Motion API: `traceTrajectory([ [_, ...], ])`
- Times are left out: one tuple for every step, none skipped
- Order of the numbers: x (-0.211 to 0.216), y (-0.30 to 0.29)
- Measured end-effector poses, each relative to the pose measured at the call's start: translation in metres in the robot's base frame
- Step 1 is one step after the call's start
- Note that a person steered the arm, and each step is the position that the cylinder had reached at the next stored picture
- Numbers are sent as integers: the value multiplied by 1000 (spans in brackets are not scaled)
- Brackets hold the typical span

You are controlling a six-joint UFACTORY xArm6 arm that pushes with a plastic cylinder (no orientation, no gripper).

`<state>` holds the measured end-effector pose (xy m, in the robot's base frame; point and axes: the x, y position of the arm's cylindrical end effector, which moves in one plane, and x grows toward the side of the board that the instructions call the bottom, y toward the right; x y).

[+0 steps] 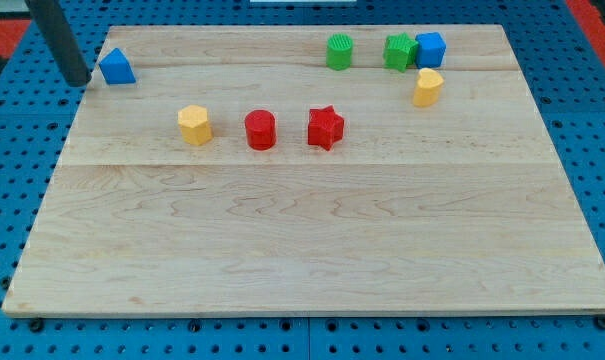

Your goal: Move the blue triangle diagonally to the top left side of the yellow hexagon

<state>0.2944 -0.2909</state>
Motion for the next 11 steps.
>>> traceTrajectory([
  [-15,27],
  [23,21],
  [25,34],
  [-39,37],
  [-41,57],
  [-39,57],
  [-39,57],
  [-39,75],
  [-19,104],
  [-10,201],
  [38,249],
])
